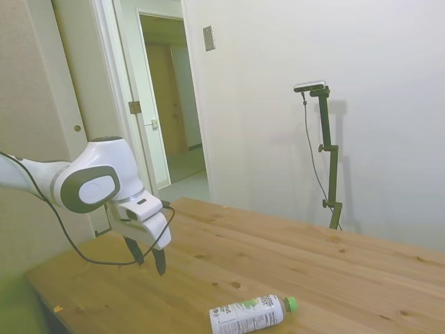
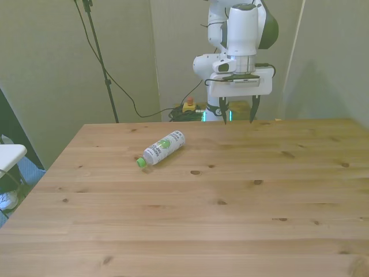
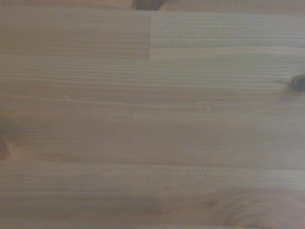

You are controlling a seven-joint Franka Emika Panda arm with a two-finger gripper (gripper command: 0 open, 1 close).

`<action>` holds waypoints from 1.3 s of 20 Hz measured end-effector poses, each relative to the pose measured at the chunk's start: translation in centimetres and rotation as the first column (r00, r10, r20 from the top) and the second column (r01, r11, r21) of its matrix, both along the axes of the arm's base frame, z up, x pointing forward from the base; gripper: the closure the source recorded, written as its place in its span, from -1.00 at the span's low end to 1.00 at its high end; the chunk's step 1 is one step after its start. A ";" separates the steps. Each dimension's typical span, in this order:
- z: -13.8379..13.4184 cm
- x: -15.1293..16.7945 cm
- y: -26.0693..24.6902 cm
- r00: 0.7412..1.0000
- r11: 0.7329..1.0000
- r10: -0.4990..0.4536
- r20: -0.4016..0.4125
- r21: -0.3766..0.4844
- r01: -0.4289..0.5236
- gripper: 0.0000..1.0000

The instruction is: Stand the water bottle

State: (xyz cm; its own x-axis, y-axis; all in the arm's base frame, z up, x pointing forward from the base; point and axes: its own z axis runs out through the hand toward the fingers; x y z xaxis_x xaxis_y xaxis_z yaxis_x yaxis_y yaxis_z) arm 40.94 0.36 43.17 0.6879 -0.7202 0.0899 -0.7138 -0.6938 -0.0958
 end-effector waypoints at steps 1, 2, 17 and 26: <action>0.0 0.0 0.0 1.000 1.000 0.000 -0.001 0.000 0.000 -1.00; -0.1 0.0 0.0 1.000 1.000 0.002 -0.006 0.000 -0.002 -1.00; 3.7 5.6 -19.0 0.960 0.960 -0.270 0.077 -0.048 0.274 -1.00; -1.3 9.5 -27.7 0.923 0.920 -0.377 0.071 -0.084 0.382 -1.00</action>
State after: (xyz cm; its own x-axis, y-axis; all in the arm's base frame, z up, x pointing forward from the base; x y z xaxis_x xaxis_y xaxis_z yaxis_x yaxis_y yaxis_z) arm 50.47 -27.36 41.89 0.3569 -0.9128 0.1987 -0.9212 -0.3792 -0.0873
